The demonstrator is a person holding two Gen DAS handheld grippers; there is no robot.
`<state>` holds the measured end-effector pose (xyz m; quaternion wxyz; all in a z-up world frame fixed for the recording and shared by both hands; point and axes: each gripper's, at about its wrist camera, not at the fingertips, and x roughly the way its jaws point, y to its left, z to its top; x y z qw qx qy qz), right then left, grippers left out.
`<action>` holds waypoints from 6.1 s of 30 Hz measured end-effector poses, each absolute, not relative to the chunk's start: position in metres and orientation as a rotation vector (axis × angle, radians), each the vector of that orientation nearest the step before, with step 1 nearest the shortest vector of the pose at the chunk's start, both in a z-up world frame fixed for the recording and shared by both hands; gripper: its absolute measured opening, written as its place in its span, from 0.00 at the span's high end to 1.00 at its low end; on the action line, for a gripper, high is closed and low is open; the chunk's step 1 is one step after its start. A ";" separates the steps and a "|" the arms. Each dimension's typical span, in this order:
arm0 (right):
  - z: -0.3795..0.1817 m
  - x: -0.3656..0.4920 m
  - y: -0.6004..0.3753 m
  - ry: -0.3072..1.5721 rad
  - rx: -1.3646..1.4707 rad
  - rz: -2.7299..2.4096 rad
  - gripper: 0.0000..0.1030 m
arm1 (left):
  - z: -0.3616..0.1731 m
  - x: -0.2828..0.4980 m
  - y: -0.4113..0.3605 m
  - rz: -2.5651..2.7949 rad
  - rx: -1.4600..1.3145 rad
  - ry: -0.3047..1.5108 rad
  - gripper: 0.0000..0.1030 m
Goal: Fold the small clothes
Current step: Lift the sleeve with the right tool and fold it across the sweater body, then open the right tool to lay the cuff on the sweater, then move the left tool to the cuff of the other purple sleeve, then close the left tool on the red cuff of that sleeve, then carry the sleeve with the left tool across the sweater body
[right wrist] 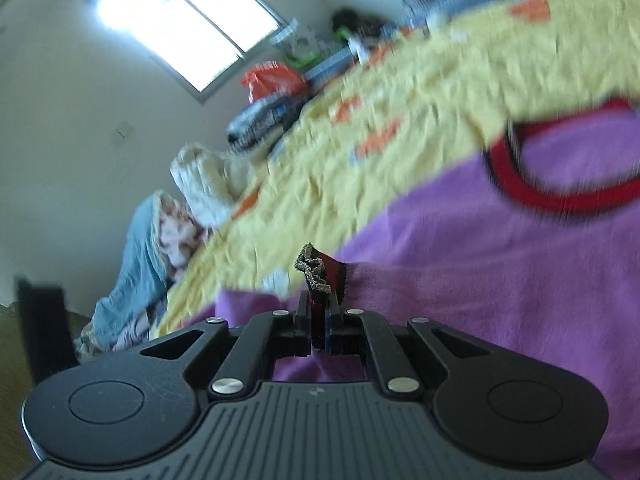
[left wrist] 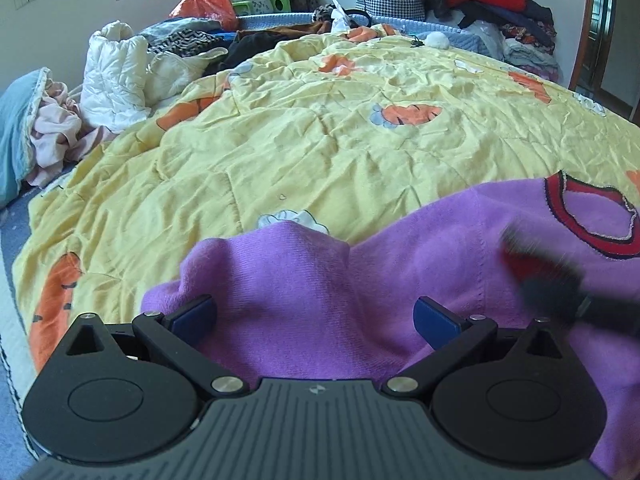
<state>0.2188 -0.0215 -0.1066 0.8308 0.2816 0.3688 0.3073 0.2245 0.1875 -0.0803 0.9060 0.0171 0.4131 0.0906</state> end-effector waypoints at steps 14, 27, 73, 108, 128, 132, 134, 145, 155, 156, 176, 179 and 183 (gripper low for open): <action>-0.054 0.162 -0.173 0.549 0.367 0.541 0.15 | -0.028 0.200 0.152 -0.003 -0.072 0.720 0.00; -0.114 0.189 -0.300 0.883 -0.085 0.372 0.35 | -0.120 0.233 0.086 -0.059 0.070 0.937 0.00; -0.126 0.226 -0.383 0.777 0.163 -0.119 1.00 | -0.117 0.252 0.117 -0.008 0.094 0.913 0.00; -0.087 0.103 -0.207 0.668 0.157 0.384 0.10 | -0.121 0.069 0.366 0.237 -0.947 0.641 0.00; -0.081 0.080 -0.197 0.635 0.148 0.402 0.10 | -0.158 0.090 0.381 0.142 -1.302 0.574 0.98; -0.080 0.079 -0.201 0.629 0.192 0.392 0.10 | -0.133 0.080 0.385 0.138 -1.239 0.447 0.99; -0.083 0.079 -0.204 0.640 0.224 0.375 0.10 | -0.103 0.080 0.385 0.160 -1.131 0.402 0.99; -0.102 0.073 -0.190 0.722 0.217 0.349 0.10 | 0.051 0.151 0.275 -0.167 -0.746 0.392 0.99; -0.118 0.023 -0.157 0.777 0.107 0.384 0.10 | 0.015 0.228 0.047 -0.448 -0.587 0.594 0.98; -0.119 0.020 -0.158 0.778 0.106 0.374 0.09 | 0.003 0.231 0.031 -0.465 -0.579 0.622 0.98; -0.112 -0.013 -0.197 0.774 0.240 0.228 0.06 | -0.098 0.241 -0.121 -0.722 -0.312 1.009 0.98; -0.116 -0.014 -0.208 0.775 0.259 0.209 0.07 | -0.101 0.233 -0.131 -0.748 -0.275 1.032 0.98; -0.116 -0.017 -0.210 0.769 0.250 0.215 0.06 | -0.101 0.228 -0.135 -0.753 -0.231 1.034 0.98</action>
